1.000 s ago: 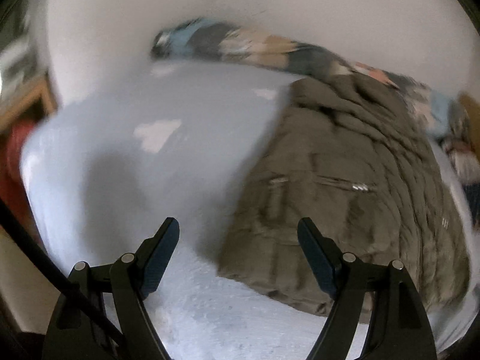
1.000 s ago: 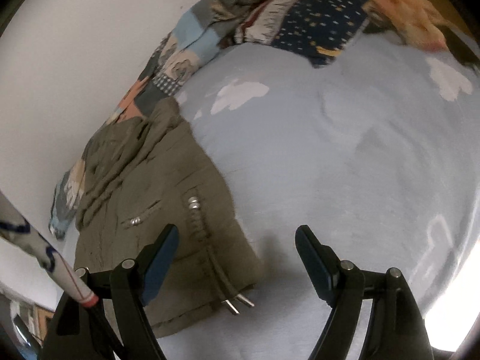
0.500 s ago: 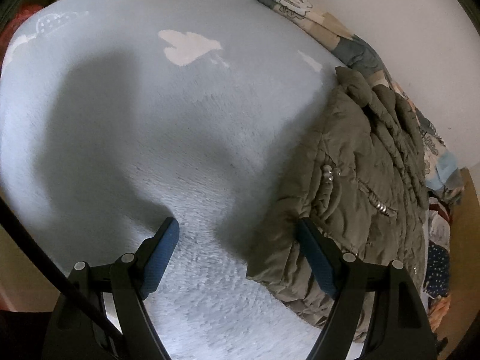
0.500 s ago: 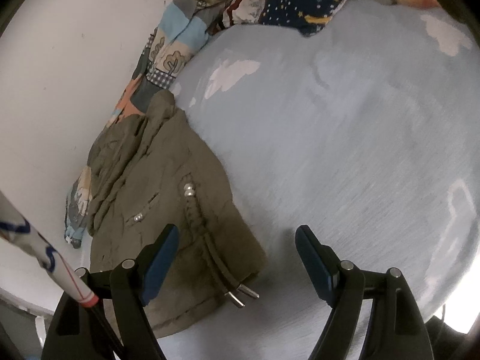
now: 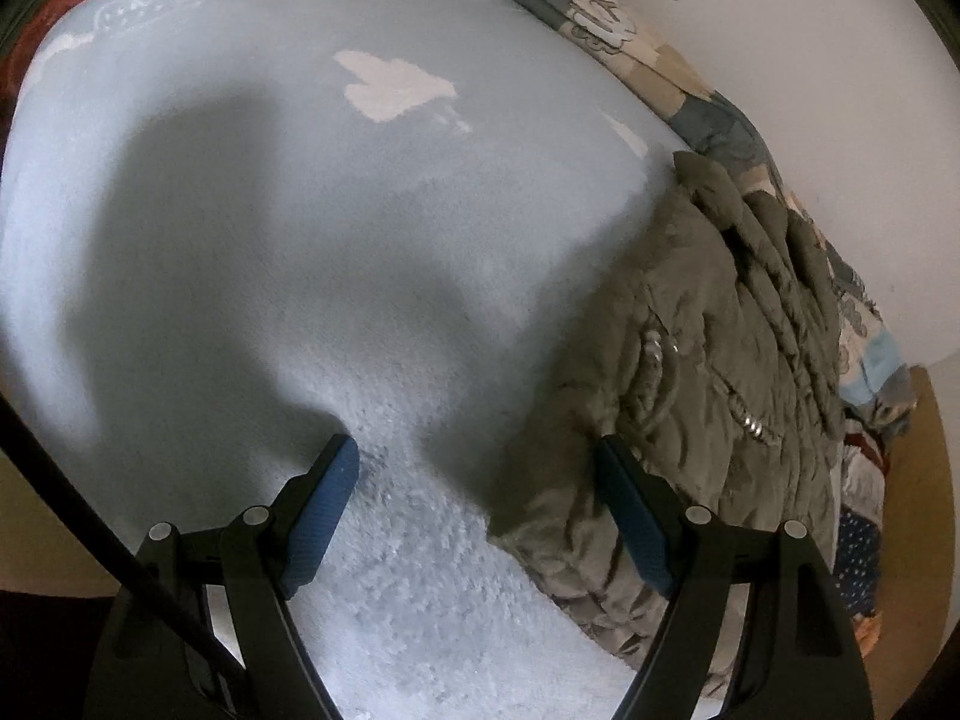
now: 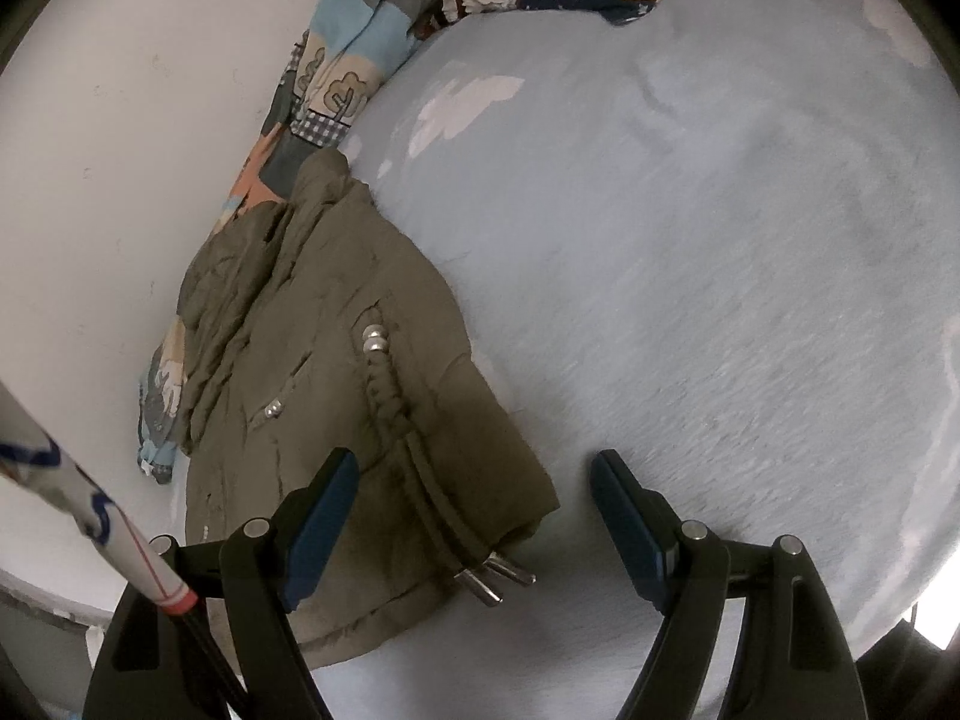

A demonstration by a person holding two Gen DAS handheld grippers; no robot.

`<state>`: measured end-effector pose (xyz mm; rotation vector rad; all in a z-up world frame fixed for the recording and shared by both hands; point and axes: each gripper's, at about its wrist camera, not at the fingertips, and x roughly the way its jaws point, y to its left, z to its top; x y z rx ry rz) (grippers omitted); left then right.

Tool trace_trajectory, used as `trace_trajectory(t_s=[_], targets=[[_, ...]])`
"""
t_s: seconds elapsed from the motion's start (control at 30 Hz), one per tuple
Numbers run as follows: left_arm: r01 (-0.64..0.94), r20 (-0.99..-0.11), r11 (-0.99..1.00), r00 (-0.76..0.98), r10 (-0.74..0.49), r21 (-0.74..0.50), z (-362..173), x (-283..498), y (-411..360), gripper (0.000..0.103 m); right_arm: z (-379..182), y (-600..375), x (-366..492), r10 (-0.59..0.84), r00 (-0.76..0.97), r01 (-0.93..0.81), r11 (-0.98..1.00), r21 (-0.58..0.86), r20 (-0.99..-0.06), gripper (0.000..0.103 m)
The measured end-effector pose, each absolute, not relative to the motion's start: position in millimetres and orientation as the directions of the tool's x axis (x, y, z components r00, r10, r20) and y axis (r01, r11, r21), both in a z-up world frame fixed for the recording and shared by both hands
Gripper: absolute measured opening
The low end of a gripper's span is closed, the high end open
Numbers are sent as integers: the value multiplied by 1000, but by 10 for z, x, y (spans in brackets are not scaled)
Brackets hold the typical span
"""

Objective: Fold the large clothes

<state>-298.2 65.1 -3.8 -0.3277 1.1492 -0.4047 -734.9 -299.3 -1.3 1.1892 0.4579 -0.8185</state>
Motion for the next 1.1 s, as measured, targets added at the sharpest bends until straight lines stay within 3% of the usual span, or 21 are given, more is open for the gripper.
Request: trace_trajectory(t_s=[0.43, 0.5, 0.53, 0.57, 0.6, 0.63, 0.8, 1.1], targets=[[362, -791, 855, 360, -495, -371, -39, -3349, 102, 80, -155, -2803, -6932, -180, 773, 634, 220, 741, -608, 86], [371, -782, 853, 372, -500, -368, -29, -3346, 82, 79, -164, -2823, -6942, -179, 786, 619, 211, 757, -592, 77], [381, -779, 854, 386, -495, -354, -12, -3352, 67, 77, -155, -2832, -6959, -190, 786, 618, 209, 757, -589, 53], [395, -775, 854, 398, -492, -339, 11, -3364, 50, 67, -142, -2834, -6983, -207, 782, 622, 211, 754, -588, 41], [416, -771, 852, 411, -488, -318, 36, -3381, 24, 62, -120, -2842, -7008, -226, 782, 621, 214, 754, -580, 39], [441, -767, 848, 422, -484, -293, 62, -3406, -10, 50, -102, -2846, -7013, -234, 780, 624, 221, 749, -580, 35], [476, -771, 854, 458, -443, -209, 57, -3471, -109, 46, -34, -2792, -6927, -256, 736, 677, 298, 673, -627, 34], [468, -771, 863, 473, -426, -190, -45, -3474, -156, 53, -280, -2930, -7003, -232, 775, 627, 172, 760, -588, 45]])
